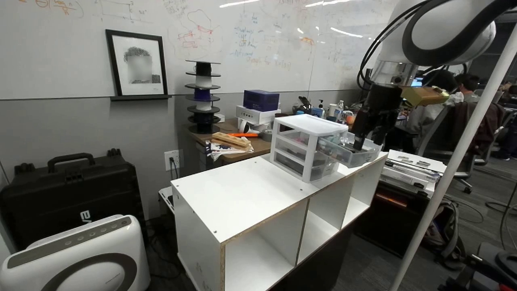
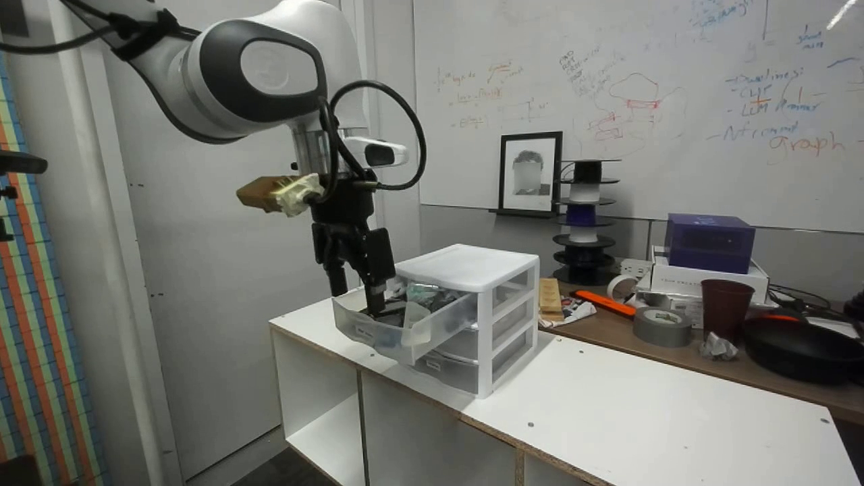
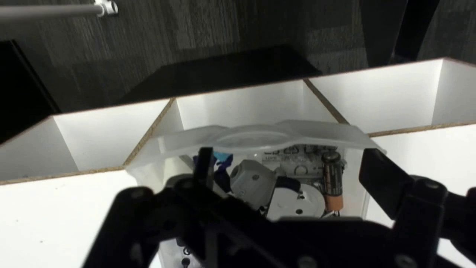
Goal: Pick up the object on the table, put in the drawer then close the drawer.
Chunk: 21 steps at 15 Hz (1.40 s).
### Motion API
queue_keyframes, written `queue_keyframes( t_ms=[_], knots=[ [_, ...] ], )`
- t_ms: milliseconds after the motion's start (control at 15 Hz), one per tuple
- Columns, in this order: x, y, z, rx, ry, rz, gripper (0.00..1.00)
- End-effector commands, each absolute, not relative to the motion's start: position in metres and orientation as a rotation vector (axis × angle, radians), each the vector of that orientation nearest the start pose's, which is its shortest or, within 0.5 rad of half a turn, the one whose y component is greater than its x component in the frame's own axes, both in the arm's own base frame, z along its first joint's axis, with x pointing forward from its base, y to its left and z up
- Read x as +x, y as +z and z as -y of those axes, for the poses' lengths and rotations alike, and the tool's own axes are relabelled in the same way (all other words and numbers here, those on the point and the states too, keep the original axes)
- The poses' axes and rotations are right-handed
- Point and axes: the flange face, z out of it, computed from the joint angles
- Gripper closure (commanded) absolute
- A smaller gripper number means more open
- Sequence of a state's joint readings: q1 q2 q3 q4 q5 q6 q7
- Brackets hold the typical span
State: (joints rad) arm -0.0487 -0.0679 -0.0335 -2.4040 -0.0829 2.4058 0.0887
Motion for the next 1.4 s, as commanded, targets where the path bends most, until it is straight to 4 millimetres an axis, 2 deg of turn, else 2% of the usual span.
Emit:
queue_keyframes(
  t_ms=[0, 200, 333, 667, 1067, 1133, 1200, 1333],
  knots=[
    [0.47, 0.385, 0.023, -3.189, -0.04, -0.194, 0.0],
    [0.455, 0.404, 0.011, -3.204, -0.07, -0.159, 0.01],
    [0.448, 0.405, 0.007, -3.227, -0.054, -0.127, 0.0],
    [0.433, 0.374, 0.01, -3.303, 0.127, -0.097, 0.0],
    [0.43, 0.337, 0.022, -3.29, 0.152, -0.047, 0.0],
    [0.431, 0.333, 0.023, -3.284, 0.152, -0.068, 0.25],
    [0.432, 0.329, 0.029, -3.277, 0.156, -0.079, 0.26],
    [0.437, 0.323, 0.036, -3.269, 0.157, -0.115, 0.42]
  ],
)
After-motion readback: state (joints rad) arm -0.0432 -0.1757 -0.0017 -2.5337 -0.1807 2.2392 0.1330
